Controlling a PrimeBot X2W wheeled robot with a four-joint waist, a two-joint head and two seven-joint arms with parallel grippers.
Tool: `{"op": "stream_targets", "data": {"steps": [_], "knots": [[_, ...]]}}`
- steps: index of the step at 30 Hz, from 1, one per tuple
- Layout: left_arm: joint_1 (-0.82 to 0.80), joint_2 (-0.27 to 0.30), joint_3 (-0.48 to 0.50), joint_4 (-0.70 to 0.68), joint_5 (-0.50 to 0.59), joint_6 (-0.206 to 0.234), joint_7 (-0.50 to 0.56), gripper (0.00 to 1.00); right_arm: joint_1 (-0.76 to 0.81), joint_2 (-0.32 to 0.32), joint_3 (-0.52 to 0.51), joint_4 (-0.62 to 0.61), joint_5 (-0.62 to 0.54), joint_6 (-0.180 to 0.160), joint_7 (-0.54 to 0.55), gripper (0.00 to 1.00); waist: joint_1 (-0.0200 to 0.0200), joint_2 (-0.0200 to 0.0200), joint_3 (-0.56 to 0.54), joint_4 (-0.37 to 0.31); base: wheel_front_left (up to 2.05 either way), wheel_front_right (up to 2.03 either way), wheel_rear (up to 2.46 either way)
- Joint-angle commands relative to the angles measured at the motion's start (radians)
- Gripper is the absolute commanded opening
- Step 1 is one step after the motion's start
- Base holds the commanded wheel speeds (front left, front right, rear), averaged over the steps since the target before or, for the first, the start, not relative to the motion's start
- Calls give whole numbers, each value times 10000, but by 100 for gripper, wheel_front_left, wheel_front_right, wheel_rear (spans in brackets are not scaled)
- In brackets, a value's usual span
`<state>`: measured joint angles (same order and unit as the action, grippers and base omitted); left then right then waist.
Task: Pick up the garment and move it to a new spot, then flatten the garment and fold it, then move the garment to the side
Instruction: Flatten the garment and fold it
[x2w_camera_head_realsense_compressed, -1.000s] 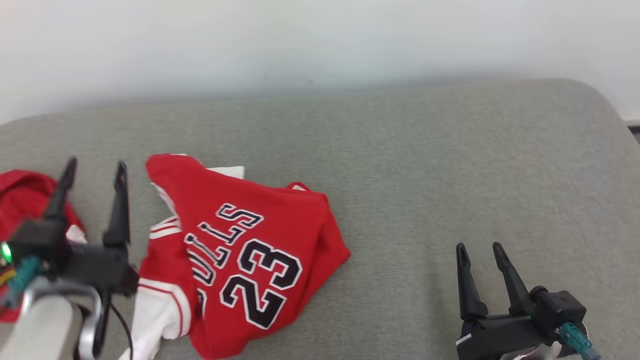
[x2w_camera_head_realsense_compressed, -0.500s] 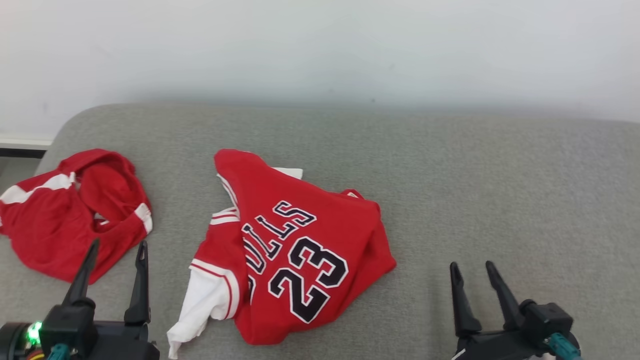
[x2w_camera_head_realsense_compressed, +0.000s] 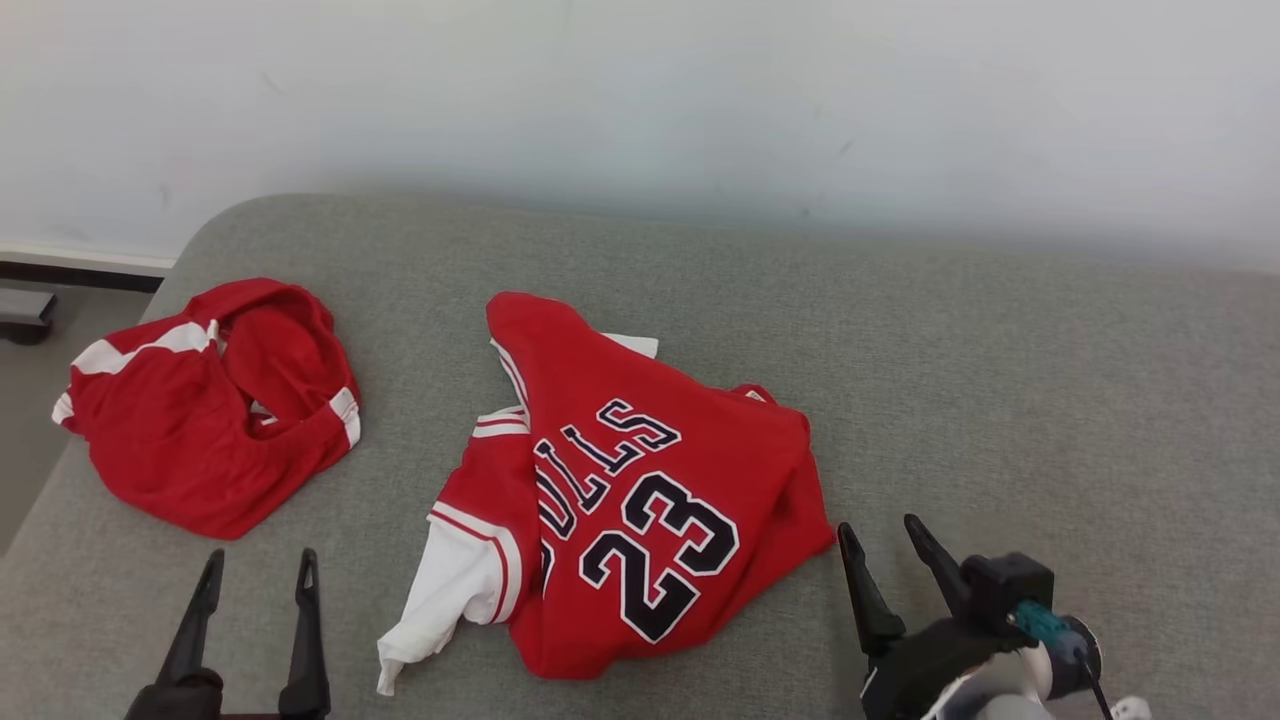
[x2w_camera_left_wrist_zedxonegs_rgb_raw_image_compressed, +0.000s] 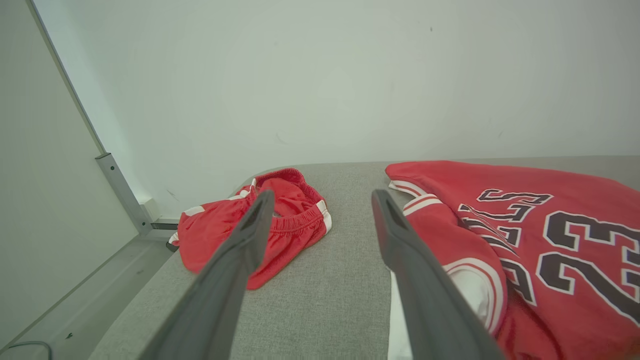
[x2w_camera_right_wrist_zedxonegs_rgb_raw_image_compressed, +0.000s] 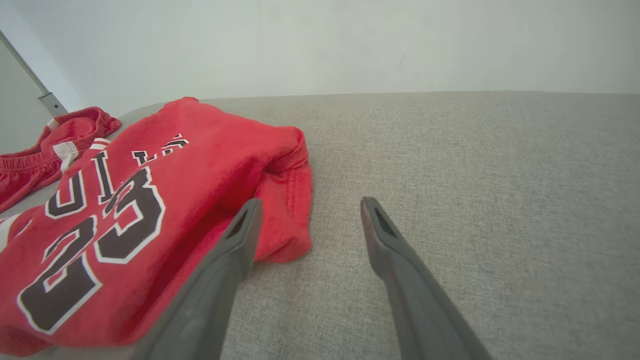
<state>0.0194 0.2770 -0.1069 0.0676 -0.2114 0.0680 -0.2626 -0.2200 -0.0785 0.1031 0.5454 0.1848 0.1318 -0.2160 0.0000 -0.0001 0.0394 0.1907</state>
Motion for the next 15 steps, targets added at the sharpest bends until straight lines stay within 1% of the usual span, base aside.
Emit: {"op": "stream_targets", "data": {"steps": [1,6,13,14,15], "knots": [[121,-106,45,14,138,-64,-32,100,-194,-44,68,139,97,-23,23,100,0,1,43,99,0,0,0],[12,-498,191,107,309,-362,-32,100,-1101,-213,277,1327,242,-23,122,100,0,1,138,391,0,0,0],[-212,-959,362,354,642,-788,-32,100,-2020,-118,725,3348,631,-23,772,100,0,1,227,691,0,0,0],[-233,-1008,412,403,666,-843,-32,100,-2105,-96,810,3545,743,-23,781,79,0,1,224,701,0,0,0],[-237,-1050,470,444,700,-871,-32,100,-2194,-96,889,3716,817,-23,714,16,0,1,216,701,0,0,0]]}}
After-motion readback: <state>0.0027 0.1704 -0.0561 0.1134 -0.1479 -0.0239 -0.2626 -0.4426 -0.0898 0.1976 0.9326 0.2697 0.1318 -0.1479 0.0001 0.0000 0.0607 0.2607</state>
